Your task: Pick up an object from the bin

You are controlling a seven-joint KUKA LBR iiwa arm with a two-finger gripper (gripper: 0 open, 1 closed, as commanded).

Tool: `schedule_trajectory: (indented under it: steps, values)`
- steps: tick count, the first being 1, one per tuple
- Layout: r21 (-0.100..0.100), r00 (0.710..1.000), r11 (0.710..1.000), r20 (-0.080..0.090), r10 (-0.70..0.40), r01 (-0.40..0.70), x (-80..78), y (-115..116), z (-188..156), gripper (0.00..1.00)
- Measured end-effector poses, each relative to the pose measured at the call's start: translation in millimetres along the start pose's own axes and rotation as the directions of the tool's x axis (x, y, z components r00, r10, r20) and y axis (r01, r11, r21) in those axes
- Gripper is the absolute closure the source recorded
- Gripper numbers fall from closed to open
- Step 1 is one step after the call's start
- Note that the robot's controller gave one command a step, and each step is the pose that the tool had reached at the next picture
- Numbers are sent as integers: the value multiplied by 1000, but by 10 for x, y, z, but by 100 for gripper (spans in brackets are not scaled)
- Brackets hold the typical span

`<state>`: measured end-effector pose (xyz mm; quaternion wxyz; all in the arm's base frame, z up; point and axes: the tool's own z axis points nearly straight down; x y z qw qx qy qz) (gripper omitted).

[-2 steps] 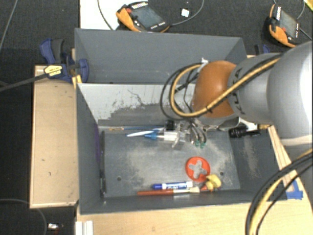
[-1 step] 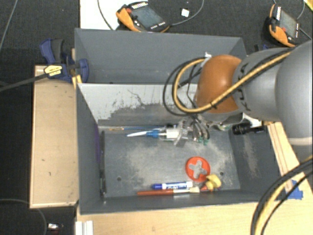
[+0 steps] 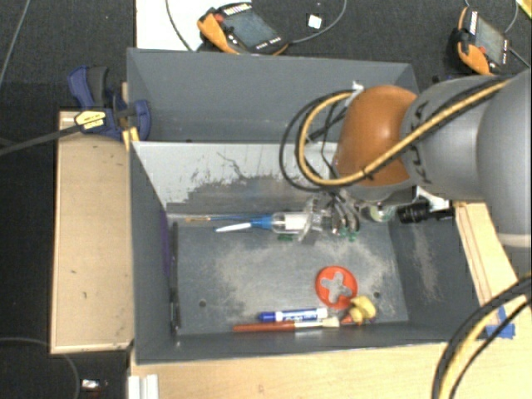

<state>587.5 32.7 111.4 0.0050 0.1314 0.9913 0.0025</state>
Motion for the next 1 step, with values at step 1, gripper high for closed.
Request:
schedule_trajectory:
  steps: [1]
  values:
    - [0,1000,1000,-1,-1,1,2,-2,-145,100]
